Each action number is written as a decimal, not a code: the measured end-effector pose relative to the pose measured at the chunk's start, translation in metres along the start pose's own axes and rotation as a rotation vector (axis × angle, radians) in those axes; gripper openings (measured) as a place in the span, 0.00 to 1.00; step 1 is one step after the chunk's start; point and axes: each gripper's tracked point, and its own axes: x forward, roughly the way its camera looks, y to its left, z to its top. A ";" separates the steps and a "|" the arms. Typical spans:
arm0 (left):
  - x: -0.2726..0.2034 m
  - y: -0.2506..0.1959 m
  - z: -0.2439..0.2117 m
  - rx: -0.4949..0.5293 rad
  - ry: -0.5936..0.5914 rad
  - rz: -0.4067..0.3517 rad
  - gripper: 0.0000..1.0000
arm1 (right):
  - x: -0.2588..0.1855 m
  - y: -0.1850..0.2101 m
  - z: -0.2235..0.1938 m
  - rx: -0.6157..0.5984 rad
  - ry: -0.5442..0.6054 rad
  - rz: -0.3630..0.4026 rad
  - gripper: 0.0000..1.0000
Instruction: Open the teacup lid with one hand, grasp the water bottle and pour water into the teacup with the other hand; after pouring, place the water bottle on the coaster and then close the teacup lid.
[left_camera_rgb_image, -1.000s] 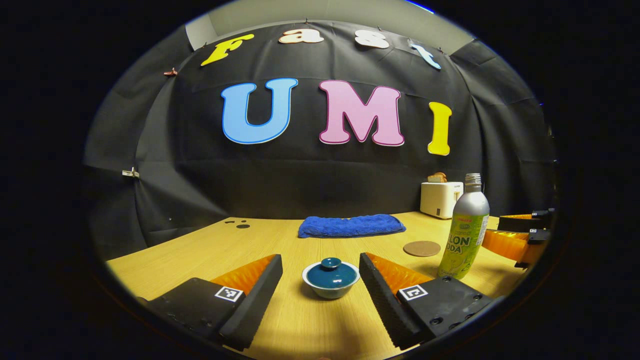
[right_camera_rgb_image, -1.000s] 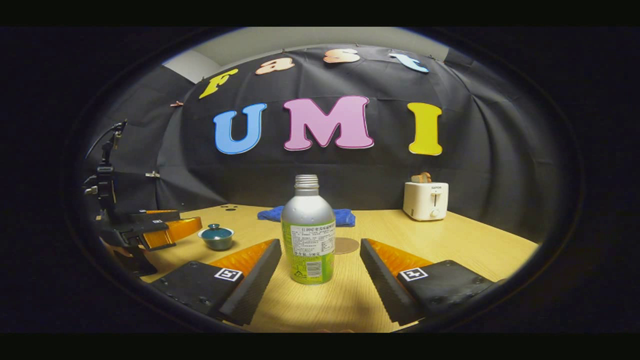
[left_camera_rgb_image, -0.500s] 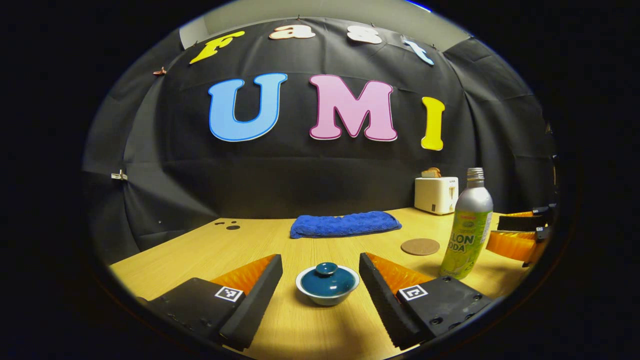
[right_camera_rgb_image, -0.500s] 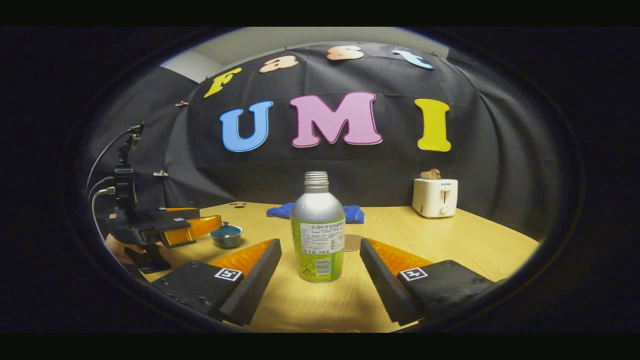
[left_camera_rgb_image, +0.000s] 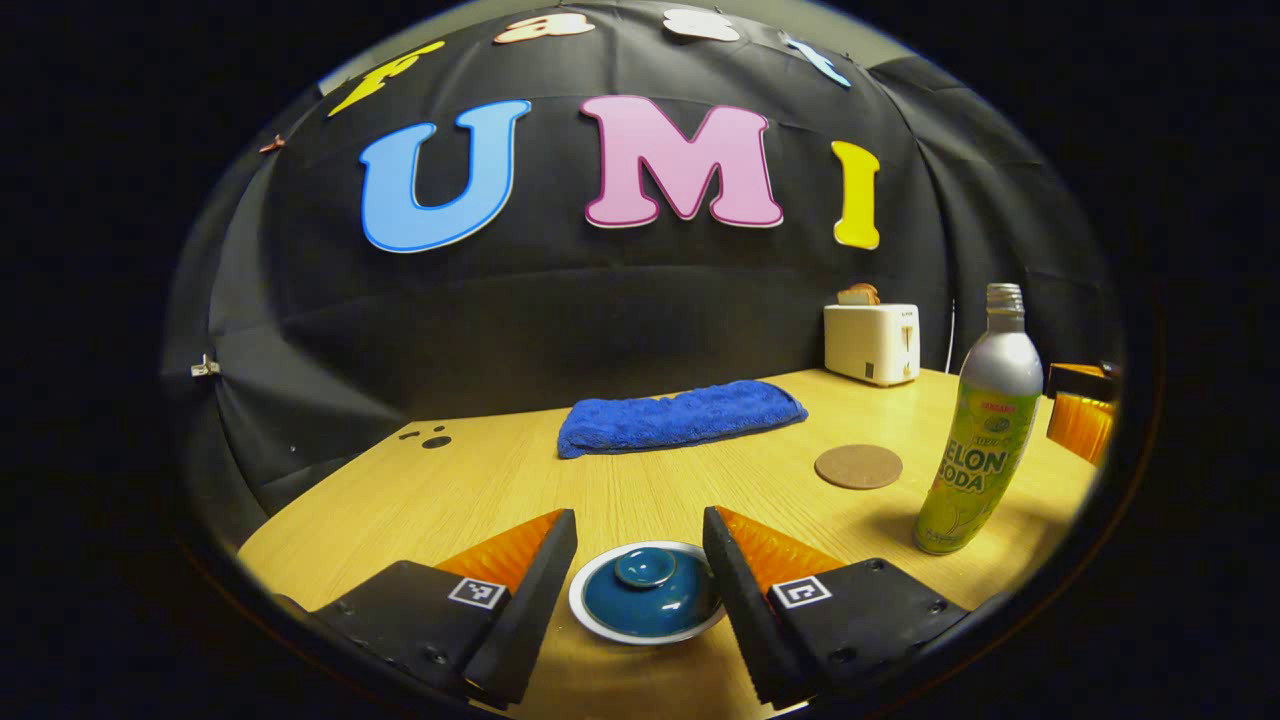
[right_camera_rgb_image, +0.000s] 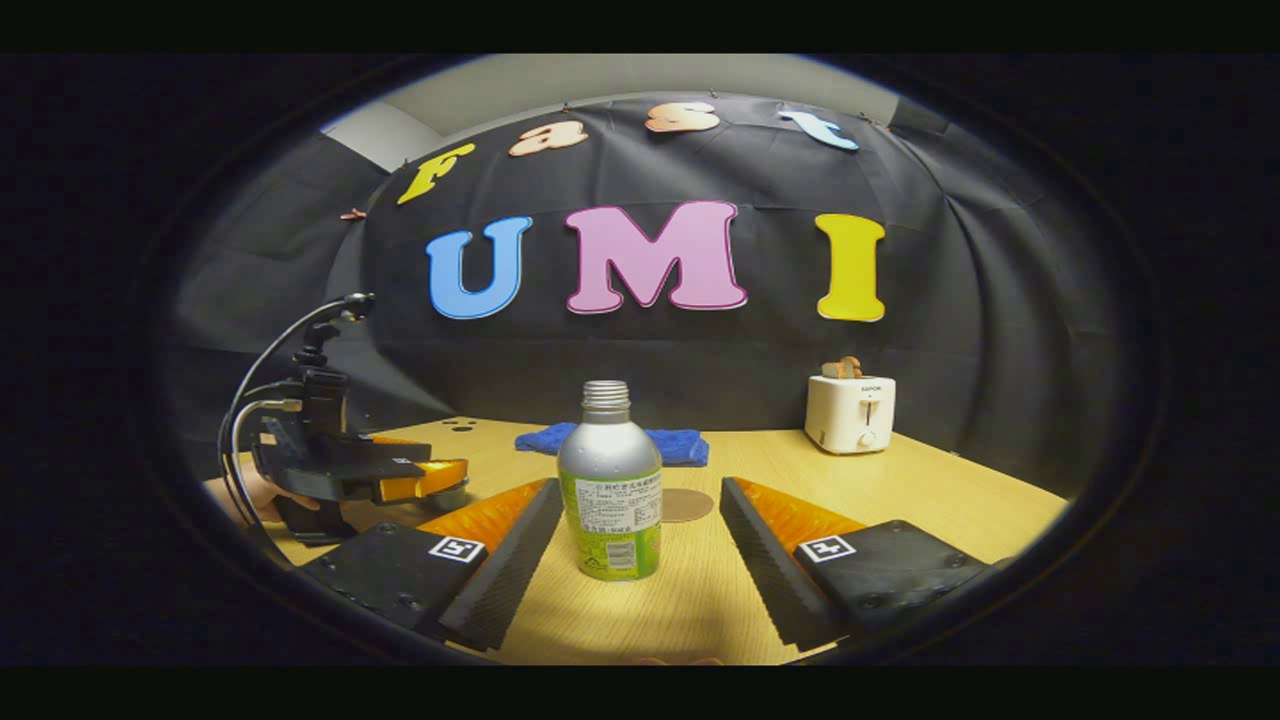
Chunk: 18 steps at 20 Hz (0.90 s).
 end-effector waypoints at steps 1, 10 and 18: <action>0.001 0.000 -0.001 0.008 0.009 0.000 0.76 | 0.001 0.000 -0.001 0.003 0.003 0.002 0.98; 0.007 -0.002 -0.005 0.047 0.061 0.005 0.43 | 0.008 -0.001 -0.002 0.018 0.017 0.032 0.98; 0.000 0.004 0.010 0.009 -0.045 0.051 0.30 | 0.009 0.008 -0.003 0.011 0.017 0.065 0.98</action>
